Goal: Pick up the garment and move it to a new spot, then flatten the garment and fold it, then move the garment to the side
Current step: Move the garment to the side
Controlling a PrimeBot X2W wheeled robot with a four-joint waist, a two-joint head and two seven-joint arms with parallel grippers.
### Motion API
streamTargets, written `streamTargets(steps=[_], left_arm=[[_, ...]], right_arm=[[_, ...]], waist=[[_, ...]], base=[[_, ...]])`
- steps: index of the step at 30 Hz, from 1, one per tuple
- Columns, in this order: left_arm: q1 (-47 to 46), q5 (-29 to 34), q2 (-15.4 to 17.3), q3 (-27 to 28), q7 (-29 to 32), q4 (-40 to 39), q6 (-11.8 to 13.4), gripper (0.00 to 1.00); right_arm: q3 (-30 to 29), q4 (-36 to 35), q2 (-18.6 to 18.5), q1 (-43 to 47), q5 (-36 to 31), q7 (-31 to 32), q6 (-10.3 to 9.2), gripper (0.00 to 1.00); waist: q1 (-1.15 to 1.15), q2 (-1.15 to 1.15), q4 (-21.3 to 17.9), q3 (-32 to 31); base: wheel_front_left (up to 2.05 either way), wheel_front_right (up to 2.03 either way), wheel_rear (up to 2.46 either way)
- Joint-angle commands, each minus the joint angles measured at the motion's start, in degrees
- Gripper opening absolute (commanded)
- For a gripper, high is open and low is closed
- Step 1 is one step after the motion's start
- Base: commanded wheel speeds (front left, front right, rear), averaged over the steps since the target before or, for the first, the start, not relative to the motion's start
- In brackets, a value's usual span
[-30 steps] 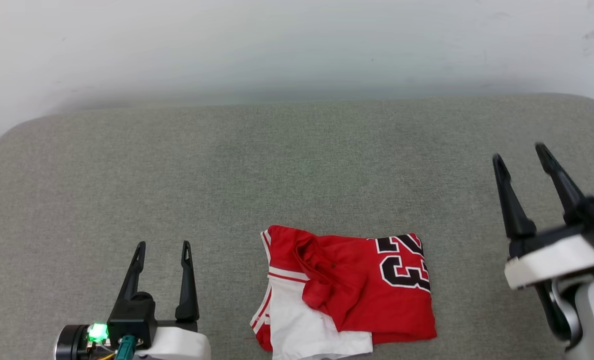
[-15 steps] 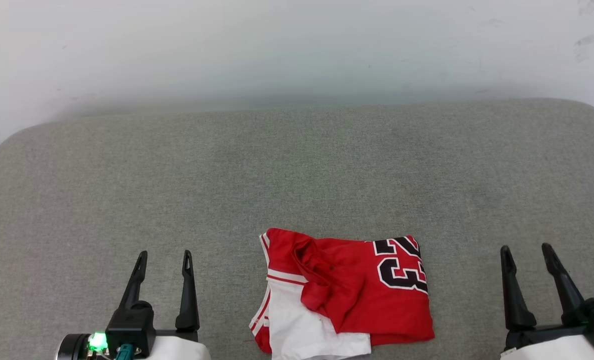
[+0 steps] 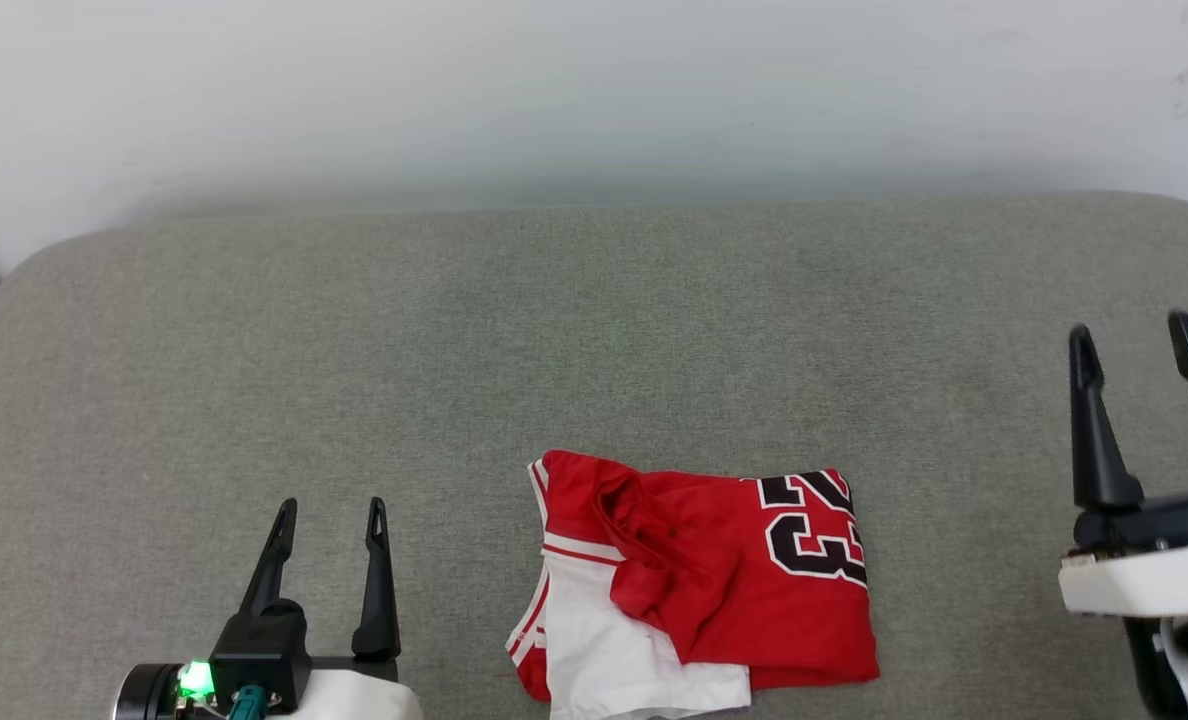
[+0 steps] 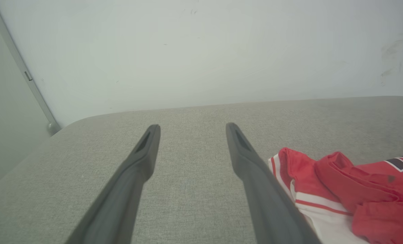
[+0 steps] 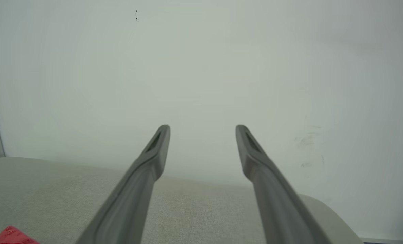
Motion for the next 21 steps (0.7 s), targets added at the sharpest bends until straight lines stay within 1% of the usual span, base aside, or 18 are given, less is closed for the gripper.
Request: streamTargets(steps=[1,3,5,7,10,13,16,18,21], left_arm=[[-0.4,-0.1,-0.1,-0.1,-0.1,-0.1,-0.2,1.0],[-0.7,0.0,-0.2,-0.2,-0.1,0.0,-0.4,1.0],[-0.8,0.0,-0.2,-0.2,-0.1,0.0,-0.4,1.0],[-1.1,0.0,-0.3,-0.3,-0.1,0.0,-0.4,1.0],[-1.5,-0.1,-0.3,-0.3,-0.1,0.0,-0.5,1.0],[-1.9,-0.2,-0.4,-0.4,-0.1,-0.1,-0.6,1.0],[-2.8,-0.3,-0.5,-0.6,-0.1,-0.2,-0.8,1.0],[-3.5,-0.3,-0.5,-0.9,-0.1,0.0,-0.9,1.0],[-4.8,-0.3,-0.5,-1.3,-0.1,0.1,-1.0,1.0]], right_arm=[[1.3,0.6,-2.0,-1.8,0.5,0.5,-0.02,1.0],[3.7,1.1,-4.7,-5.1,2.0,3.1,-0.02,1.0],[6.7,1.8,-7.8,-7.6,4.3,8.9,-0.02,1.0],[10.2,2.3,-11.1,-9.7,8.5,16.5,-0.02,1.0],[13.9,3.0,-14.7,-12.1,17.6,30.2,-0.02,1.0],[14.5,3.9,-17.0,-12.7,27.5,42.9,-0.02,1.0],[14.0,5.9,-18.0,-11.7,35.6,52.2,-0.02,1.0],[13.7,7.2,-18.8,-10.4,39.4,56.6,-0.02,1.0],[13.7,8.9,-18.6,-8.7,43.2,59.9,-0.02,1.0]], waist=[[0.0,0.0,0.2,0.2],[0.0,0.0,0.5,0.4],[0.0,0.0,0.8,0.6],[0.0,0.0,1.0,0.9],[0.0,0.0,1.3,1.5],[0.0,0.0,1.6,2.3],[0.0,0.0,2.1,3.3],[0.0,0.0,2.7,4.1],[0.0,0.0,3.8,5.4]], base=[[0.0,0.0,0.0],[0.0,0.0,0.0],[0.0,0.0,0.0],[0.0,0.0,0.0],[0.0,0.0,0.0],[0.0,0.0,0.0],[0.0,0.0,0.0],[0.0,0.0,0.0],[0.0,0.0,0.0]])
